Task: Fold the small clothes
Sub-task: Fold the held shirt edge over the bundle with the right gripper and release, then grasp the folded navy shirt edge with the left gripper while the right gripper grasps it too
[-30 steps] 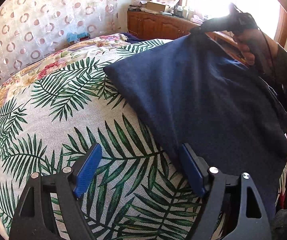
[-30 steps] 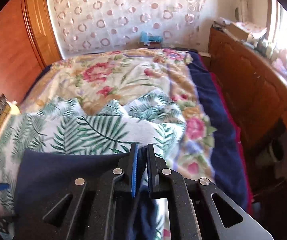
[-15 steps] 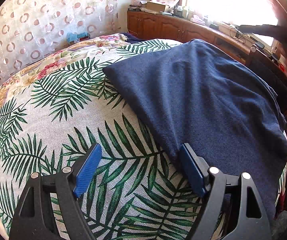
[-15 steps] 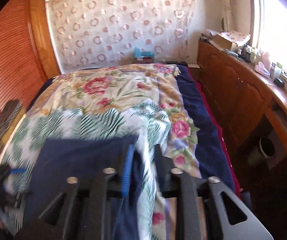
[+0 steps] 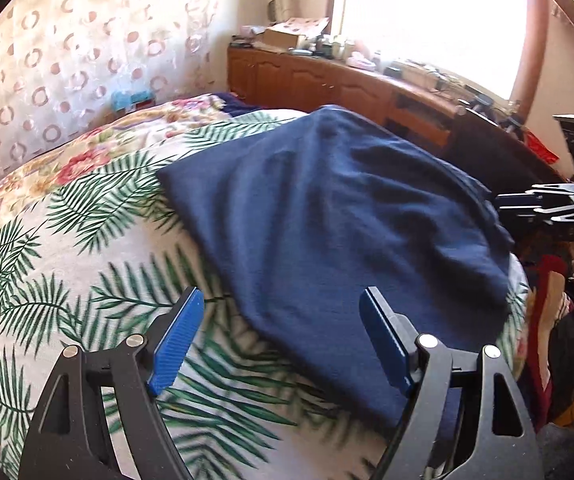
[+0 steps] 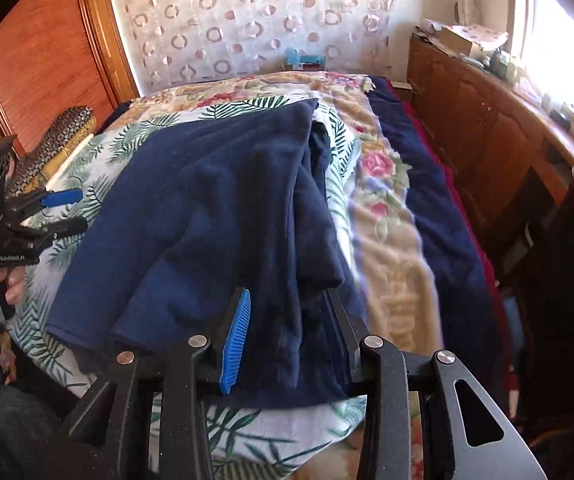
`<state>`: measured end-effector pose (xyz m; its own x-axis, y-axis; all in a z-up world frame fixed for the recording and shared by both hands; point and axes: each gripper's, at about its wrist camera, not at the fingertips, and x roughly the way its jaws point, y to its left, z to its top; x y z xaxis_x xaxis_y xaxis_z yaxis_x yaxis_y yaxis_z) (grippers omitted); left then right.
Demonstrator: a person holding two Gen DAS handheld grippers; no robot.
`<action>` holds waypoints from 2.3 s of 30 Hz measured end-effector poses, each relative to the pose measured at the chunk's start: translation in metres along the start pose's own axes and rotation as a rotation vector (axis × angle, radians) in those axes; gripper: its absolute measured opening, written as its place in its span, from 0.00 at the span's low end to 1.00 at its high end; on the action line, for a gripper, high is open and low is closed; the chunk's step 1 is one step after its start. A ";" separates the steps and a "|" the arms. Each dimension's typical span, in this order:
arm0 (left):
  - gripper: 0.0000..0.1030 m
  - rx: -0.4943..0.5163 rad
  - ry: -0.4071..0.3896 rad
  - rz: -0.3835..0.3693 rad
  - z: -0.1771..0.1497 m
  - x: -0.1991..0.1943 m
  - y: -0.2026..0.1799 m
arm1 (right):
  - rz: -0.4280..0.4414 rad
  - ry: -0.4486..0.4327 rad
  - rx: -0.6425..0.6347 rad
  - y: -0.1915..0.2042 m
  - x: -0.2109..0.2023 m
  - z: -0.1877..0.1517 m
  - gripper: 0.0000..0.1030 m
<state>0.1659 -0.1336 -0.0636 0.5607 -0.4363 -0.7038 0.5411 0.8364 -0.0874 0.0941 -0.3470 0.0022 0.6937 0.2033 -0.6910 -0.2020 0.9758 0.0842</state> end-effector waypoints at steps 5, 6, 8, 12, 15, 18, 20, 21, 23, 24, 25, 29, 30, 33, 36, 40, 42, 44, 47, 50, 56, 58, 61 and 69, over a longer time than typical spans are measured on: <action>0.78 0.016 -0.005 -0.002 -0.003 -0.006 -0.013 | 0.002 0.024 -0.023 0.004 0.010 0.000 0.37; 0.78 0.014 -0.007 -0.001 -0.004 -0.008 -0.013 | 0.003 0.032 -0.034 0.005 0.013 0.000 0.37; 0.78 0.009 -0.009 0.005 -0.005 -0.011 -0.013 | -0.006 0.045 -0.051 0.008 0.018 0.002 0.34; 0.78 0.005 -0.015 0.024 -0.009 -0.017 -0.017 | -0.010 0.045 -0.095 0.012 0.022 0.006 0.07; 0.78 -0.002 -0.016 0.033 -0.014 -0.023 -0.021 | -0.005 -0.004 -0.101 0.014 0.010 0.010 0.06; 0.78 -0.013 -0.015 0.044 -0.021 -0.029 -0.023 | -0.034 -0.057 -0.099 0.011 -0.004 0.008 0.05; 0.78 -0.019 -0.003 0.055 -0.028 -0.030 -0.024 | -0.079 -0.102 -0.099 0.008 -0.018 0.006 0.05; 0.78 -0.020 0.005 0.065 -0.031 -0.030 -0.025 | -0.080 -0.101 -0.098 0.006 -0.022 0.002 0.05; 0.78 -0.023 0.015 0.074 -0.041 -0.033 -0.026 | -0.117 -0.115 -0.084 -0.001 -0.027 -0.003 0.05; 0.78 -0.025 0.018 0.069 -0.044 -0.034 -0.026 | -0.109 -0.105 -0.071 -0.005 -0.025 -0.006 0.05; 0.78 -0.029 0.023 0.066 -0.046 -0.035 -0.026 | -0.103 -0.100 -0.066 -0.006 -0.023 -0.009 0.05; 0.78 -0.040 0.043 0.030 -0.054 -0.039 -0.028 | -0.090 -0.072 -0.042 -0.007 -0.008 -0.018 0.05; 0.78 -0.042 0.050 0.015 -0.056 -0.039 -0.029 | -0.089 -0.074 -0.040 -0.005 -0.008 -0.017 0.05; 0.75 -0.035 0.058 -0.021 -0.059 -0.040 -0.036 | -0.087 -0.097 -0.022 -0.006 -0.011 -0.011 0.05; 0.72 -0.042 0.056 -0.046 -0.062 -0.043 -0.041 | -0.098 -0.105 -0.020 -0.007 -0.011 -0.010 0.05; 0.68 -0.049 0.061 -0.094 -0.067 -0.044 -0.050 | -0.126 -0.087 -0.052 0.001 -0.013 -0.019 0.15; 0.68 -0.043 0.076 -0.114 -0.068 -0.040 -0.054 | -0.146 -0.094 -0.055 0.001 -0.018 -0.018 0.25; 0.67 -0.038 0.093 -0.128 -0.071 -0.034 -0.059 | -0.166 -0.111 -0.045 0.001 -0.022 -0.018 0.41; 0.55 -0.017 0.088 -0.127 -0.072 -0.029 -0.064 | -0.141 -0.139 -0.041 0.006 -0.028 -0.018 0.46; 0.21 0.021 0.093 -0.108 -0.070 -0.029 -0.072 | -0.097 -0.159 -0.069 0.020 -0.032 -0.020 0.53; 0.08 0.050 -0.008 -0.108 -0.047 -0.050 -0.069 | -0.010 -0.149 -0.163 0.051 -0.021 -0.032 0.62; 0.08 0.051 -0.039 -0.103 -0.035 -0.059 -0.067 | 0.021 -0.132 -0.199 0.062 -0.014 -0.037 0.62; 0.08 0.056 -0.073 -0.098 -0.019 -0.066 -0.066 | 0.015 -0.097 -0.251 0.075 -0.001 -0.045 0.62; 0.08 0.055 -0.105 -0.085 0.003 -0.068 -0.061 | -0.013 -0.077 -0.370 0.086 0.009 -0.050 0.82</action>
<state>0.0971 -0.1560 -0.0083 0.5721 -0.5395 -0.6177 0.6212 0.7768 -0.1032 0.0484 -0.2649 -0.0327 0.7451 0.2107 -0.6328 -0.4192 0.8859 -0.1986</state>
